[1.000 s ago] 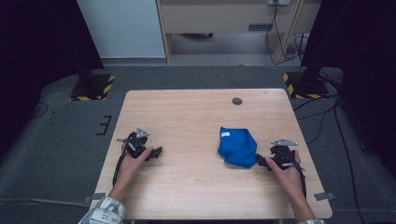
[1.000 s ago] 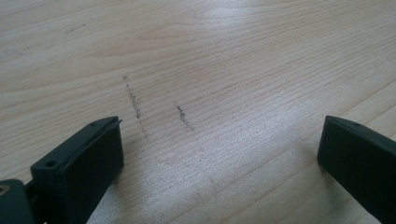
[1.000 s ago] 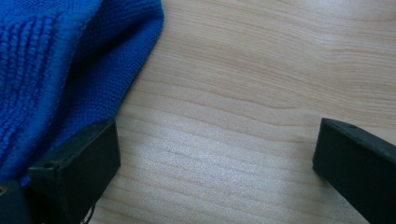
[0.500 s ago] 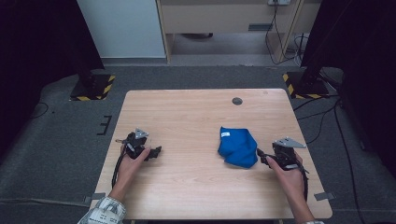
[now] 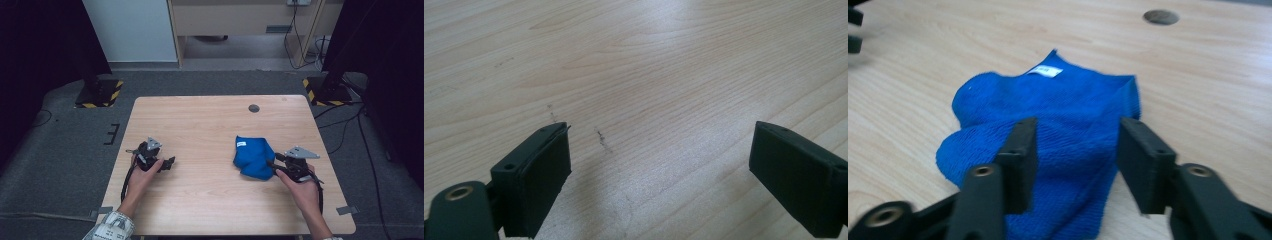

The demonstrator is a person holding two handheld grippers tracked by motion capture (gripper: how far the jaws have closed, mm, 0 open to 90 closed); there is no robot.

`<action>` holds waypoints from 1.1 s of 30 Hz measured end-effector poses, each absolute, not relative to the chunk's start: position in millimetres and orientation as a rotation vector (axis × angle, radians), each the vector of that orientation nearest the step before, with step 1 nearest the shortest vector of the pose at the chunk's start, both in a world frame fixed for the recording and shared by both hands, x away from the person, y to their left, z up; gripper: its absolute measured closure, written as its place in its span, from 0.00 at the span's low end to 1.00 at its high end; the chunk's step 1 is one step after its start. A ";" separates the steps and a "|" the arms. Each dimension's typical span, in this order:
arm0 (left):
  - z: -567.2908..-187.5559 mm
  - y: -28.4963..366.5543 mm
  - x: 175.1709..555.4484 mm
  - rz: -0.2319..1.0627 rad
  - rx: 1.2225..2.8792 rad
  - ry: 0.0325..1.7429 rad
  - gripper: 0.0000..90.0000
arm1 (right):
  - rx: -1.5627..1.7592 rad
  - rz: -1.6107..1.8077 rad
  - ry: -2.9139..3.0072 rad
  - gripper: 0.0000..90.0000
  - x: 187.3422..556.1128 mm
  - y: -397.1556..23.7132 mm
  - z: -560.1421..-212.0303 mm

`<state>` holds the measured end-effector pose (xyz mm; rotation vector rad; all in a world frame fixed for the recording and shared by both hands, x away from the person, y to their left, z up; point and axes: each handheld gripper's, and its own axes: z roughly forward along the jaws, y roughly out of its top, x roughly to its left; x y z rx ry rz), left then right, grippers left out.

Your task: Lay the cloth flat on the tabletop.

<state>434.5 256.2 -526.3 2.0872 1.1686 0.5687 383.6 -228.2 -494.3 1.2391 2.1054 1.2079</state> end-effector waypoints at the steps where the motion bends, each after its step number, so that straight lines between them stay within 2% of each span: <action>1: -525.8 256.3 434.3 0.570 2.089 1.166 0.10 | 1.247 1.196 2.105 0.44 384.2 -226.6 -495.3; 3: -525.1 256.0 434.2 0.573 2.085 1.167 0.10 | 1.272 1.186 2.122 0.29 387.6 -223.2 -498.4; 4: -525.0 255.7 434.2 0.572 2.083 1.168 0.10 | 1.299 1.185 2.121 0.27 389.8 -221.3 -501.0; 6: -525.1 254.5 434.4 0.570 2.086 1.165 0.10 | 1.306 1.172 2.148 0.29 394.0 -218.1 -505.7; 7: -525.1 253.6 434.4 0.568 2.088 1.163 0.10 | 1.314 1.164 2.164 0.33 396.7 -215.9 -508.7; 8: -525.1 253.2 434.4 0.568 2.089 1.160 0.10 | 1.300 1.155 2.192 0.46 399.0 -213.7 -511.3; 10: -524.7 252.1 434.2 0.567 2.086 1.157 0.10 | 1.293 1.167 2.234 0.57 401.0 -210.5 -513.6; 11: -524.4 251.7 434.2 0.565 2.087 1.155 0.10 | 1.284 1.177 2.250 0.66 401.0 -208.6 -514.5; 14: -524.0 248.9 433.8 0.560 2.093 1.152 0.10 | 1.241 1.173 2.307 0.74 400.7 -203.3 -517.5; 17: -522.1 245.5 432.2 0.558 2.096 1.139 0.11 | 1.213 1.176 2.336 0.78 401.7 -195.9 -518.5; 29: -515.8 230.8 427.6 0.520 2.094 1.091 0.12 | 0.939 1.233 2.501 0.82 406.8 -135.8 -521.3; 31: -515.1 228.4 427.0 0.520 2.101 1.081 0.13 | 0.901 1.223 2.506 0.77 405.8 -128.4 -519.5; 33: -515.6 226.8 427.0 0.519 2.105 1.077 0.13 | 0.899 1.227 2.480 0.65 403.8 -128.0 -515.2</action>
